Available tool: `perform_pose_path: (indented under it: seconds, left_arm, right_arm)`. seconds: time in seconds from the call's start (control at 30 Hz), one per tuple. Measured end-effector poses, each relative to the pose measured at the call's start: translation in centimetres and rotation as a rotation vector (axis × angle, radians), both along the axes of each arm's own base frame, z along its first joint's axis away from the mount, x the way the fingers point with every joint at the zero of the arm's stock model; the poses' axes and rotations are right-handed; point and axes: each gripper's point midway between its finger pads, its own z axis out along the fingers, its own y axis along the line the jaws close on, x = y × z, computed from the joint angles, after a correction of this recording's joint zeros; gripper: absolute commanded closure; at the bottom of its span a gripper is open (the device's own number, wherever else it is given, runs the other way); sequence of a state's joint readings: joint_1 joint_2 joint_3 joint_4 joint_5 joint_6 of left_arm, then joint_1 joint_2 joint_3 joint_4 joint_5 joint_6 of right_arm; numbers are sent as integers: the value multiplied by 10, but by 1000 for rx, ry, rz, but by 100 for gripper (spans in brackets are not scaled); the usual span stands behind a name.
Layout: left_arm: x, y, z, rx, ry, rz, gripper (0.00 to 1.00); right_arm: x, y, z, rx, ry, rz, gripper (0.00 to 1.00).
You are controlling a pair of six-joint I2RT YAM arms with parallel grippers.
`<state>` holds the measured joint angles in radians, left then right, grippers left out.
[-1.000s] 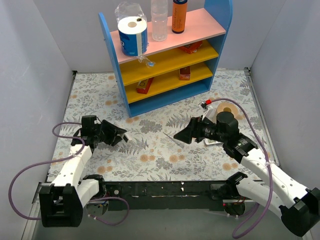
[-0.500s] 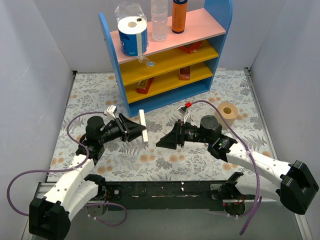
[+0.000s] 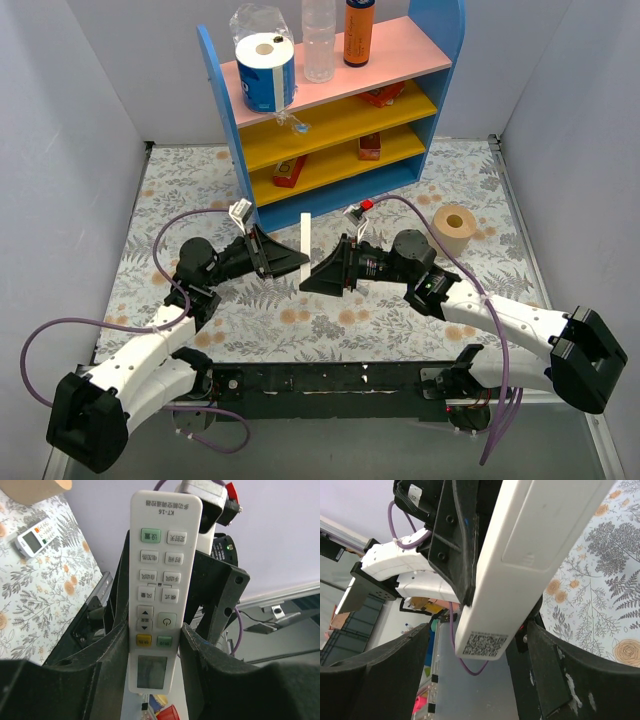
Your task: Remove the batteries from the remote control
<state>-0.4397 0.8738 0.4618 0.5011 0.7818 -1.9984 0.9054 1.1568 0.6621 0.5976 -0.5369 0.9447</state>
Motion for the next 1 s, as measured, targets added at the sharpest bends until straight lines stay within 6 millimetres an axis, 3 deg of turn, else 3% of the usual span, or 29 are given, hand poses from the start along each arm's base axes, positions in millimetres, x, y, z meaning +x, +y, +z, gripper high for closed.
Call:
perform_pose_path:
  seconds: [0.07,0.17,0.27,0.37,0.4,0.43,0.5,0.57,0.63,0.77,1.0]
  left_arm:
    - [-3,-4,2,-7,-14,-18,100]
    - [-7,-9,4,-18,-24,-39,100]
    - [-10,-10,11,-35,-63,-46,100]
    - [-11,-10,15,-42,-101,-45,95]
    - [-11,-10,15,-43,-105,-45,90]
    - [-11,-10,15,-42,-105,-46,73]
    - [-11,-10,15,-41,-105,-47,49]
    - [-13,-11,12,-37,-89,-53,31]
    - [-12,-12,8,-26,-60,-54,20]
    - [-6,-13,0,23,-1,-36,11]
    - [13,-10,4,176,-20,59,5]
  right_arm:
    - [-1,1,4,16,-10,0,30]
    - [-1,1,8,33,-19,0,52]
    - [1,1,7,30,7,-14,81]
    - [2,1,9,35,26,-23,99]
    - [2,0,10,37,25,-25,99]
    - [2,0,10,36,27,-25,99]
    - [1,-1,9,35,26,-28,99]
    - [0,-3,7,32,19,-31,99]
    - [-2,-6,3,18,5,-33,99]
    - [-1,-13,-11,-51,-15,-64,99]
    - [15,-36,-64,-349,-63,-171,99]
